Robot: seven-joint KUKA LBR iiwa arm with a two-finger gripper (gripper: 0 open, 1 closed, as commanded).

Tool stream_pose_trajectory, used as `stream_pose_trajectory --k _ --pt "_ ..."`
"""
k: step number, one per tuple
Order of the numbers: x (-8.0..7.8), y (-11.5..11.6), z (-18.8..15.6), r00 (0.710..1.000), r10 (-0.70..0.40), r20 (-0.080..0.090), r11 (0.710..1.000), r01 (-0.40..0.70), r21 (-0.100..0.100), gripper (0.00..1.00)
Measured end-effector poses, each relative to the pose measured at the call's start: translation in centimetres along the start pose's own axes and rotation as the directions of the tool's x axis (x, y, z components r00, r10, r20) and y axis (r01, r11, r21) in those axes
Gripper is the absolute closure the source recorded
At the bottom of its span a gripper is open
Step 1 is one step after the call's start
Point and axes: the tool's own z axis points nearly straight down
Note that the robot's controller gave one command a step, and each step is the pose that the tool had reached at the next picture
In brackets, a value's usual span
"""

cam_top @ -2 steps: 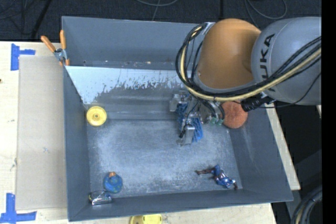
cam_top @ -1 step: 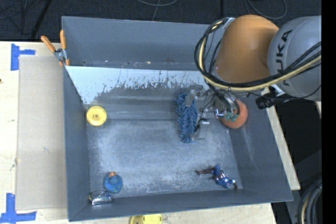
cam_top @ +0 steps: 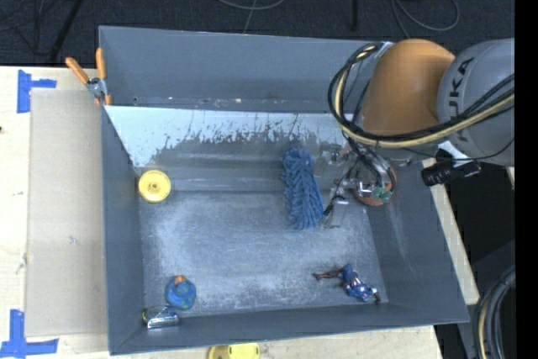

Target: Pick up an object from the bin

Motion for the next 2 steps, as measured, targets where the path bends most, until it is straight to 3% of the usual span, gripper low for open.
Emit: stream_pose_trajectory --k 1,2 --pt "0.1 1.9 1.8 0.992 -0.130 0.000 0.992 0.130 0.001 0.00" --pt "-0.9 3.0 2.9 0.999 -0.045 0.001 0.999 0.045 -0.001 0.00"
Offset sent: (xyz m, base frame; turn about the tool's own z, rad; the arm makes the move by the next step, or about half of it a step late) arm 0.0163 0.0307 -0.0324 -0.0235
